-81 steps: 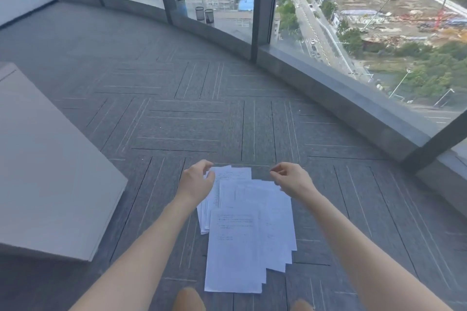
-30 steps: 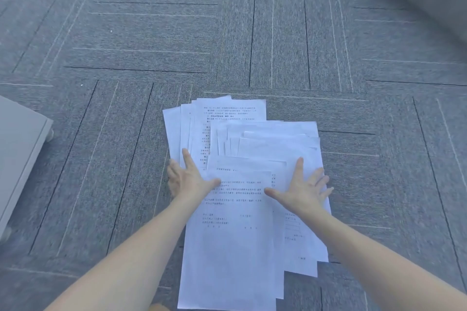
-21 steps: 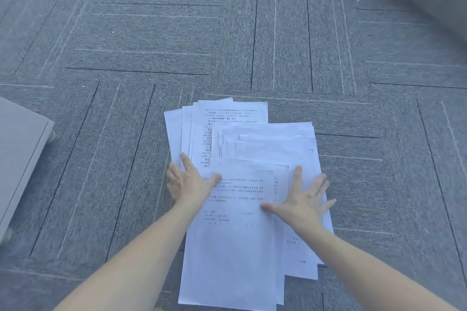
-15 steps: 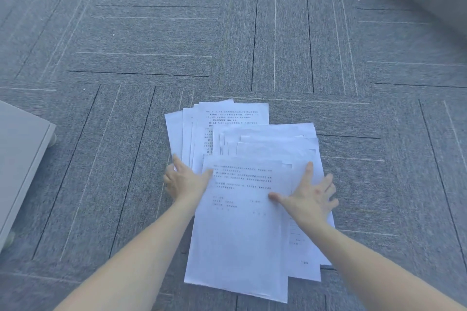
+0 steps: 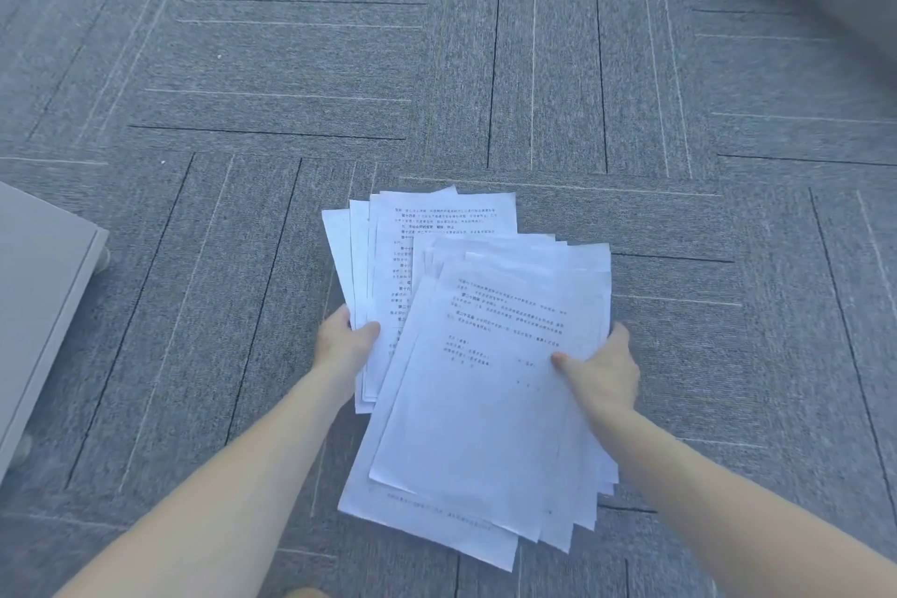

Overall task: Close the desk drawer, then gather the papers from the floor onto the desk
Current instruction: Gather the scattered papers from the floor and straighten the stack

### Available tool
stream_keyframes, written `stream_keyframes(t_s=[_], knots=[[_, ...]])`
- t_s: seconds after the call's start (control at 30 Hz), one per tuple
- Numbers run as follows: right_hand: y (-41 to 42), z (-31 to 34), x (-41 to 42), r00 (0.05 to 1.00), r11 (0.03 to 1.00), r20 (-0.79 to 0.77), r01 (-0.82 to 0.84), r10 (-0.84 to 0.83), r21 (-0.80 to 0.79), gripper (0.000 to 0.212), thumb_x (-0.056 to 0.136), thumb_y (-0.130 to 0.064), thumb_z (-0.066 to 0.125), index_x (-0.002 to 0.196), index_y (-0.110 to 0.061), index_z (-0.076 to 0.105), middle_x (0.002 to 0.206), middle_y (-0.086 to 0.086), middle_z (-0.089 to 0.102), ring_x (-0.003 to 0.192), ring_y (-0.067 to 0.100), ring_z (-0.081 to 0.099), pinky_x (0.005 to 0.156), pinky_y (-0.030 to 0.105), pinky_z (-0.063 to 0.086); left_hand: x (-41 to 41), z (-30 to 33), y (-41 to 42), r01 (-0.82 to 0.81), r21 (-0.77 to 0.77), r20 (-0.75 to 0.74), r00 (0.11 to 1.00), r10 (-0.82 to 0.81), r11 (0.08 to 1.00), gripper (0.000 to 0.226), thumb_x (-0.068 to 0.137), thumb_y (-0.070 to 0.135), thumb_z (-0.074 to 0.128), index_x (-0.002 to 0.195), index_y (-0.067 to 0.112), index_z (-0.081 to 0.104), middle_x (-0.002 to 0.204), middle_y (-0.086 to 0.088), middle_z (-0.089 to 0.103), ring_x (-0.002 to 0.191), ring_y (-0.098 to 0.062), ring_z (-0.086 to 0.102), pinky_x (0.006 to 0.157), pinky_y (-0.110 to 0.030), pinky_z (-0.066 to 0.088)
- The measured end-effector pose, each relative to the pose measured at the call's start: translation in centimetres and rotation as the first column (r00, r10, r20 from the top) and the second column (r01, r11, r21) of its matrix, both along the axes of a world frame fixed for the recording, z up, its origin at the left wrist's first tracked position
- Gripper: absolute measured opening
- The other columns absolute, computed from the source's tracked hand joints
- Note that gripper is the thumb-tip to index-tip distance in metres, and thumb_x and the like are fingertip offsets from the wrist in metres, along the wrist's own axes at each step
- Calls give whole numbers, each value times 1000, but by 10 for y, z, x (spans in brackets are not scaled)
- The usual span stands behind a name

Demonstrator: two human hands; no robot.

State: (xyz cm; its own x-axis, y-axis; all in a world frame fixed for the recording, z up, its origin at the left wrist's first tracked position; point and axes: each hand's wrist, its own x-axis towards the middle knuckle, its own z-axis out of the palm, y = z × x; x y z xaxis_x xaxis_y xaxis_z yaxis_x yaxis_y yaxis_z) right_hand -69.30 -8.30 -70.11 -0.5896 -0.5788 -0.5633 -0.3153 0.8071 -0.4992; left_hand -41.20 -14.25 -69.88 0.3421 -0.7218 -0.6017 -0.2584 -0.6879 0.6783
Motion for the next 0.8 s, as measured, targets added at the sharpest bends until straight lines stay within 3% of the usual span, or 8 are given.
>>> stream_keyframes(t_s=[0.17,0.23,0.3,0.37,0.43,0.6,0.7,0.8], knots=[[-7,1,-1,979,987,171,131,-113,-96,60,88,-13,65,145,-22,45,131,3,61,120,28,59,98,41,49,18,3,7,158,79,-83,985,-151,984,29,90,1,57,115,14,63,110,-6,69,99,-25,65,84,-34,51],[-10,2,1,982,987,160,121,-103,-107,43,89,-13,58,131,-20,54,120,1,63,106,26,60,88,39,49,22,4,8,214,109,-104,974,-203,971,33,88,1,58,116,16,65,114,-3,71,105,-25,66,92,-39,52],[-10,2,6,998,993,41,53,-49,-107,28,88,-17,57,115,-14,60,119,9,61,101,30,57,86,40,48,22,5,9,221,129,-167,966,-199,967,32,87,4,58,114,18,68,117,-3,72,108,-22,66,100,-44,50],[-10,0,12,976,996,-201,-88,86,1,32,89,-28,58,113,-8,61,127,15,51,112,35,51,97,46,41,19,7,8,178,134,-256,956,-140,975,21,91,14,59,109,22,67,118,3,71,104,-14,65,101,-39,45],[-8,0,20,930,976,-302,-182,211,121,42,90,-36,56,119,-5,56,132,17,45,121,37,44,103,49,34,14,10,8,150,125,-314,944,-104,981,17,92,28,63,109,27,63,112,13,68,101,-6,61,101,-33,40],[-8,0,42,952,950,-147,-239,270,201,53,95,-30,50,139,-1,39,140,19,40,126,39,43,106,49,33,1,5,11,120,120,-390,919,-65,986,44,82,25,76,123,20,62,119,-4,72,106,-25,69,98,-49,51],[-13,0,53,947,933,19,-318,320,170,59,93,-17,47,148,-2,31,138,21,44,123,39,49,104,51,42,-7,1,11,153,123,-361,927,-100,980,46,81,19,77,123,20,61,117,-2,72,106,-24,68,95,-43,52],[-13,3,55,929,927,-99,-339,357,163,24,88,-16,50,111,-9,52,129,16,43,119,36,42,103,46,36,-7,-2,13,144,131,-367,926,-87,981,46,81,6,74,125,16,60,118,-7,71,105,-27,69,94,-45,53]])
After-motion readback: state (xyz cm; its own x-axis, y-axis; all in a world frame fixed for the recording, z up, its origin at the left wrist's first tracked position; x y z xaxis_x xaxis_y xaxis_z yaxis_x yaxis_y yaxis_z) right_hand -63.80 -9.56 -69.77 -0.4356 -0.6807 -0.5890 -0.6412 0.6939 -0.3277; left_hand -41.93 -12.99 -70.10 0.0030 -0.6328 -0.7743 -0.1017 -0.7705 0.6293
